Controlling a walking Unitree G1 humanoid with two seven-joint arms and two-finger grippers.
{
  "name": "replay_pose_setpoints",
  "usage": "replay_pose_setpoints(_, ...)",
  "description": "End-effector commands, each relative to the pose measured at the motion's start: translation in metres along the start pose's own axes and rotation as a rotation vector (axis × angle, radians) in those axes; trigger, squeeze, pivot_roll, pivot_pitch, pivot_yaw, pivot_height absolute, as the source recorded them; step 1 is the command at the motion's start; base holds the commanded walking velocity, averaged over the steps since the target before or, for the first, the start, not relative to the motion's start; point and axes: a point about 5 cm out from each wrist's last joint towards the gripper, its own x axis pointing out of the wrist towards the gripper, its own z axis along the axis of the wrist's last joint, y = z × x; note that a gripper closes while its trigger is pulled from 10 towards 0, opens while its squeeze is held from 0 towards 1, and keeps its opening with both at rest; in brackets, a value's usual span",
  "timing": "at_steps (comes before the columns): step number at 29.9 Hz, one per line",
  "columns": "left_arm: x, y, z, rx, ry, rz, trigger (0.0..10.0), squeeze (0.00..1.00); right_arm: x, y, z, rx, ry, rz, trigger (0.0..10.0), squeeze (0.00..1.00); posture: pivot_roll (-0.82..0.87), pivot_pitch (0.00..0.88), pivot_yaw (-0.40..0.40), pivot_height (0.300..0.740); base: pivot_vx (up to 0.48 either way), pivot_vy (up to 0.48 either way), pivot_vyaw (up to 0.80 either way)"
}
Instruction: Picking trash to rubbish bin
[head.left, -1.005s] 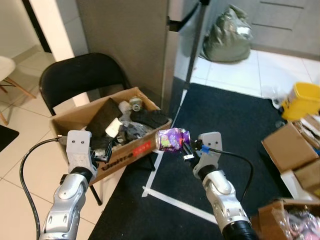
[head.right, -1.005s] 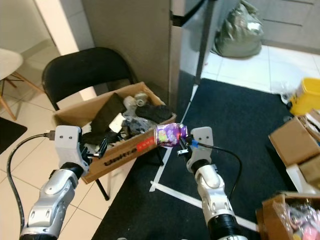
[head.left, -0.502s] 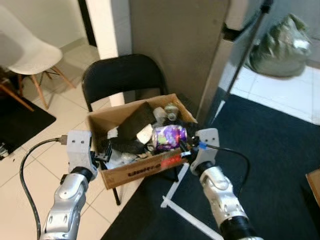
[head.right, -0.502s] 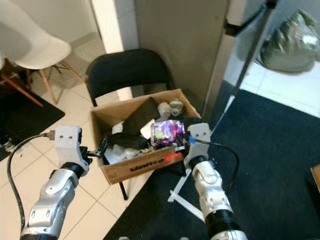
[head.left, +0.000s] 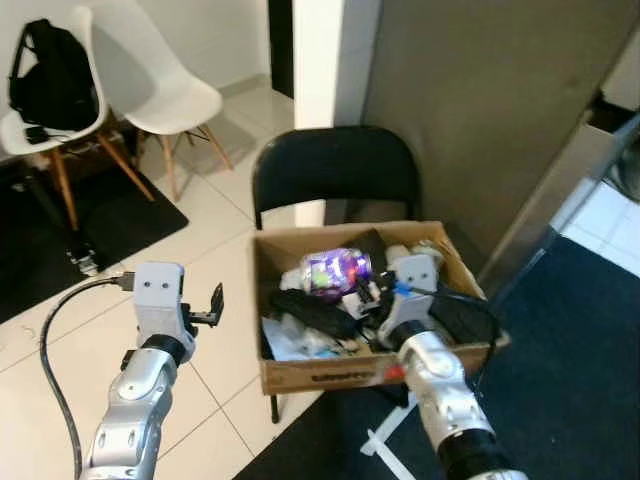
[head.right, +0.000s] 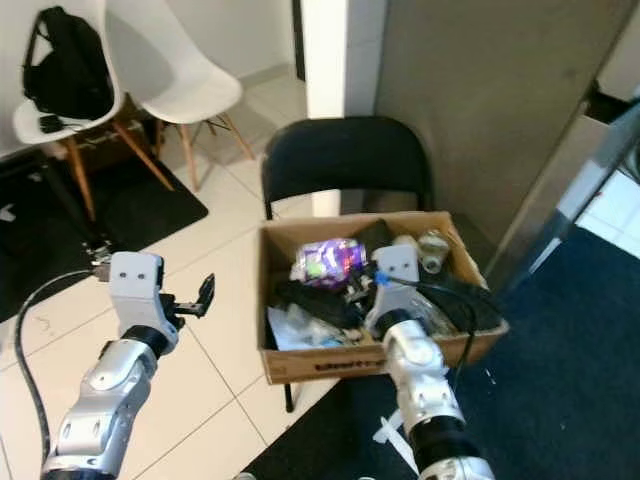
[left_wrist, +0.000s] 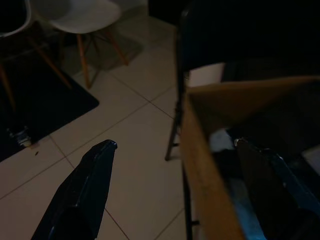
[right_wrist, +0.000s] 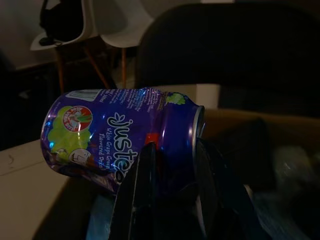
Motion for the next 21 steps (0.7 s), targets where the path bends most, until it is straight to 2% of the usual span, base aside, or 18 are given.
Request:
replay_pose_setpoints(1, -0.002, 0.003, -0.005, 0.015, 0.023, 0.007, 10.0, 0.0, -0.002, 0.005, -0.007, 0.034, 0.021, 0.0, 10.0, 0.0, 0.02, 0.111, -0.008, 0.74, 0.307, 0.0, 0.0)
replay_pose_setpoints(3, -0.002, 0.004, -0.005, 0.024, 0.025, 0.007, 10.0, 0.0, -0.001, 0.004, -0.007, 0.056, 0.024, -0.017, 10.0, 0.0, 0.02, 0.107, -0.008, 0.74, 0.289, 0.0, 0.0)
replay_pose_setpoints(8, 0.0, 0.005, -0.007, 0.059, 0.038, 0.002, 10.0, 0.0, 0.002, 0.005, -0.008, 0.038, 0.03, -0.01, 10.0, 0.0, 0.02, 0.104, -0.006, 0.74, 0.0, 0.0, 0.0)
replay_pose_setpoints(13, 0.005, 0.0, -0.007, 0.119, 0.043, -0.073, 10.0, 0.0, 0.006, 0.006, -0.011, 0.014, 0.061, -0.009, 10.0, 0.0, 0.02, 0.103, -0.015, 0.74, 0.0, 0.0, 0.0)
replay_pose_setpoints(14, 0.009, -0.005, -0.01, 0.169, 0.076, -0.163, 10.0, 0.0, 0.009, 0.005, -0.015, 0.025, 0.09, -0.023, 10.0, 0.0, 0.02, 0.103, -0.015, 0.74, 0.0, 0.0, 0.0)
replay_pose_setpoints(15, 0.01, -0.007, -0.012, 0.183, 0.089, -0.202, 10.0, 0.0, 0.01, 0.004, -0.017, 0.032, 0.1, -0.029, 10.0, 0.0, 0.02, 0.103, -0.015, 0.74, 0.0, 0.0, 0.0)
replay_pose_setpoints(16, 0.01, -0.007, -0.012, 0.183, 0.089, -0.202, 10.0, 0.0, 0.01, 0.004, -0.017, 0.032, 0.1, -0.029, 10.0, 0.0, 0.02, 0.103, -0.015, 0.74, 0.0, 0.0, 0.0)
replay_pose_setpoints(21, 0.001, -0.023, -0.02, 0.169, 0.175, -0.436, 10.0, 0.0, 0.011, 0.003, -0.024, 0.011, 0.142, -0.027, 10.0, 0.0, 0.02, 0.105, -0.017, 0.74, 0.0, 0.0, 0.0)
